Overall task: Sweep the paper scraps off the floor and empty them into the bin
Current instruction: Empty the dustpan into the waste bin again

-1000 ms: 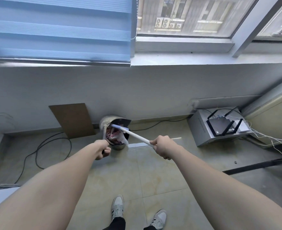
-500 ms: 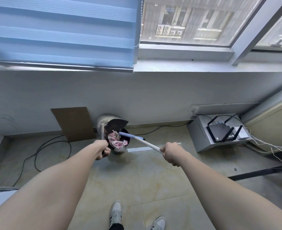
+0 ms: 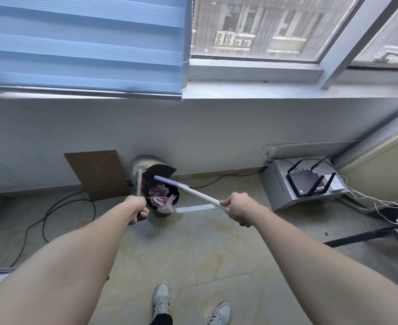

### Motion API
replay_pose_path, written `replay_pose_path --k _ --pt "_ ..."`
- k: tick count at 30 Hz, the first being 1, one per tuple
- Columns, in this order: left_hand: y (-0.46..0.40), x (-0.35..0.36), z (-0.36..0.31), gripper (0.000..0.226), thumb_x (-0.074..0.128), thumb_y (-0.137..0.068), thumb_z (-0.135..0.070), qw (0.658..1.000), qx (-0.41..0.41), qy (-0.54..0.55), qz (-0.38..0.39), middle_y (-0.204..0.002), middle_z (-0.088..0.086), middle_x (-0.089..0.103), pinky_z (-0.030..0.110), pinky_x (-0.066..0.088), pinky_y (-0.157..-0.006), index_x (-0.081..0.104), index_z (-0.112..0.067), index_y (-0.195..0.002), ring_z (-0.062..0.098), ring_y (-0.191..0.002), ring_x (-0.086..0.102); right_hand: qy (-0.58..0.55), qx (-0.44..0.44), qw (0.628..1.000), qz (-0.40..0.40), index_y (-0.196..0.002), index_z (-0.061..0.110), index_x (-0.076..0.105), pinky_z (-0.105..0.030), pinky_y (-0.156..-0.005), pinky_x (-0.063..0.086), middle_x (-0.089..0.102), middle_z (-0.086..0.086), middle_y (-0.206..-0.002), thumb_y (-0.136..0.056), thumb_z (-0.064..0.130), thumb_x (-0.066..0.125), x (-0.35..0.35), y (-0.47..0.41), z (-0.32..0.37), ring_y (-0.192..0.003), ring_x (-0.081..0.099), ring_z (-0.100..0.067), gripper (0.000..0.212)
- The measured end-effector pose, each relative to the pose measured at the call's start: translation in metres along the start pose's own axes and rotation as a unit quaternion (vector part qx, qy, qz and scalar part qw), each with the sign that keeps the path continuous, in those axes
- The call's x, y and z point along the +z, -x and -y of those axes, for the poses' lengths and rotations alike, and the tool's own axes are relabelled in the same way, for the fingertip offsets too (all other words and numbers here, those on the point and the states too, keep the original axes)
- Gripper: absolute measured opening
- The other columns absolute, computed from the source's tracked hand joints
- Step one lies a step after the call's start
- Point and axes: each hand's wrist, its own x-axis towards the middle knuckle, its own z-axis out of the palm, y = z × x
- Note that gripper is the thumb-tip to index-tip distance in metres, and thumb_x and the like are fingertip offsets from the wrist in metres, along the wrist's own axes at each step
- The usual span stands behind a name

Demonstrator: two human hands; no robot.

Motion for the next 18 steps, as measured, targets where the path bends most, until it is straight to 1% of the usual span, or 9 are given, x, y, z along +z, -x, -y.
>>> replay_pose_path --k 2,5,8,11,13,15,18 --pt "0.000 0.001 -0.001 0.025 0.027 -0.096 0.001 1.000 0.005 -0.007 -0.003 -0.058 -0.002 0.024 0.009 0.015 -0.034 0.040 -0.010 -0.078 0.006 -0.023 0.019 0.016 -0.008 1.000 0.005 -0.134 0.037 0.059 -0.025 -0.044 0.046 0.053 -0.002 -0.086 -0.098 0.026 0.042 -0.005 0.000 0.003 -0.050 0.055 -0.022 0.041" --pt "-0.002 0.001 -0.005 0.024 0.027 -0.095 0.002 1.000 0.009 -0.016 -0.005 -0.059 -0.002 0.026 0.010 0.016 -0.034 0.041 -0.009 -0.078 0.007 -0.027 0.020 0.028 -0.015 0.999 0.015 -0.134 0.035 0.059 -0.024 -0.040 0.044 0.053 -0.005 -0.094 -0.098 0.025 0.042 -0.010 0.000 0.007 -0.049 0.055 -0.022 0.041" --pt "-0.005 0.001 -0.008 0.025 0.028 -0.095 0.001 1.000 0.009 -0.017 -0.004 -0.060 -0.002 0.027 0.010 0.016 -0.035 0.040 -0.010 -0.077 0.008 -0.032 0.020 0.036 -0.015 0.999 0.019 -0.133 0.034 0.061 -0.021 -0.035 0.040 0.050 -0.003 -0.085 -0.098 0.023 0.043 -0.011 -0.001 0.009 -0.047 0.052 -0.021 0.040" --pt "-0.006 0.000 -0.011 0.025 0.029 -0.097 0.000 1.000 0.004 -0.002 0.006 -0.058 -0.002 0.025 0.009 0.016 -0.034 0.041 -0.011 -0.078 0.007 -0.027 0.020 0.023 -0.010 0.999 0.029 -0.133 0.034 0.061 -0.022 -0.037 0.041 0.048 -0.002 -0.079 -0.098 0.023 0.044 -0.009 -0.004 0.008 -0.045 0.050 -0.022 0.040" --pt "-0.005 -0.003 -0.013 0.025 0.030 -0.099 -0.002 1.000 0.001 0.020 0.018 -0.050 -0.003 0.026 0.007 0.015 -0.033 0.039 -0.012 -0.077 0.006 -0.023 0.019 -0.007 -0.004 0.999 0.039 -0.134 0.033 0.061 -0.022 -0.040 0.041 0.048 -0.004 -0.078 -0.097 0.021 0.043 -0.010 -0.005 0.006 -0.044 0.046 -0.022 0.043" --pt "-0.005 -0.007 -0.017 0.027 0.029 -0.100 -0.003 0.998 -0.010 0.048 0.039 -0.036 -0.005 0.022 0.006 0.013 -0.031 0.035 -0.015 -0.076 0.004 -0.022 0.018 -0.026 -0.004 0.999 0.037 -0.134 0.033 0.060 -0.021 -0.039 0.039 0.049 -0.006 -0.077 -0.096 0.018 0.040 -0.015 -0.004 0.004 -0.044 0.044 -0.022 0.046" --pt "-0.003 -0.008 -0.019 0.028 0.025 -0.100 -0.003 0.992 -0.039 0.094 0.069 -0.032 -0.006 0.019 0.007 0.012 -0.025 0.033 -0.016 -0.077 0.003 -0.020 0.018 -0.046 -0.008 0.999 0.021 -0.134 0.034 0.059 -0.019 -0.037 0.036 0.049 -0.006 -0.078 -0.096 0.019 0.039 -0.018 -0.005 0.005 -0.043 0.042 -0.021 0.046"
